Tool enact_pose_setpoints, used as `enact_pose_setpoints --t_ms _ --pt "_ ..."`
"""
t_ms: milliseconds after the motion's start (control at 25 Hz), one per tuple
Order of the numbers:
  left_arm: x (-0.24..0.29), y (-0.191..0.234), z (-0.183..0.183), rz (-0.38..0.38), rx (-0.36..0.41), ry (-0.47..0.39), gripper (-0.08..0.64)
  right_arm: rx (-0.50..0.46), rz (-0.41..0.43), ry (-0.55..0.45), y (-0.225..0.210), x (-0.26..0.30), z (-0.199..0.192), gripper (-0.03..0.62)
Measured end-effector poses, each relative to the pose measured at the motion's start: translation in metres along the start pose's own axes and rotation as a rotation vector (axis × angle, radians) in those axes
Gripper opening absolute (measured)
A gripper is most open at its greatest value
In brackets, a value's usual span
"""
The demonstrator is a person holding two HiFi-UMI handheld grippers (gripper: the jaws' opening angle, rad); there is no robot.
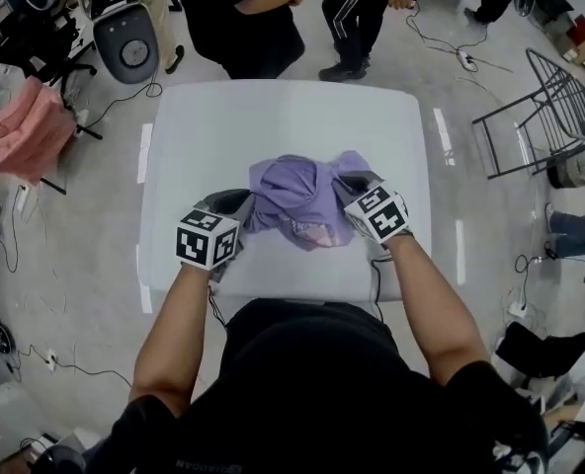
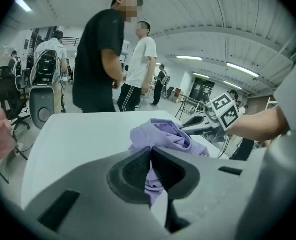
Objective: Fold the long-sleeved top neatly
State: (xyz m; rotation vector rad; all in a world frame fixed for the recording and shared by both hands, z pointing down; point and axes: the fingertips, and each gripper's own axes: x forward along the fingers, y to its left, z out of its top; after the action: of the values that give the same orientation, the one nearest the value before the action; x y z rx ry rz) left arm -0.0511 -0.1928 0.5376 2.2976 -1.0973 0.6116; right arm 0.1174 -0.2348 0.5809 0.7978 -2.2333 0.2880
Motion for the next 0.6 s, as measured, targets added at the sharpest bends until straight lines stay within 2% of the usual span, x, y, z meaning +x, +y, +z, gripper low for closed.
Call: enact_pose_setpoints --t_ms 240,320,440,600 --pt "0.001 0.004 0.02 0.02 -0.007 -0.063 0.018 0.063 -0.141 -0.215 -0.03 -0.082 0.057 0.011" --pt "0.001 0.002 0.029 0.012 0.013 -0.086 0.02 0.023 -0.211 -0.272 -0.042 -0.115 0.078 0.011" --pt "-0.002 0.004 0.035 -0.006 0.048 -0.092 0.074 -0.061 -0.306 -0.332 -0.053 -0.156 0.112 0.011" --pt "-0.001 -0.006 0.039 -0.044 0.113 -0.088 0.106 -0.113 -0.353 -0.41 -0.054 -0.196 0.149 0.011"
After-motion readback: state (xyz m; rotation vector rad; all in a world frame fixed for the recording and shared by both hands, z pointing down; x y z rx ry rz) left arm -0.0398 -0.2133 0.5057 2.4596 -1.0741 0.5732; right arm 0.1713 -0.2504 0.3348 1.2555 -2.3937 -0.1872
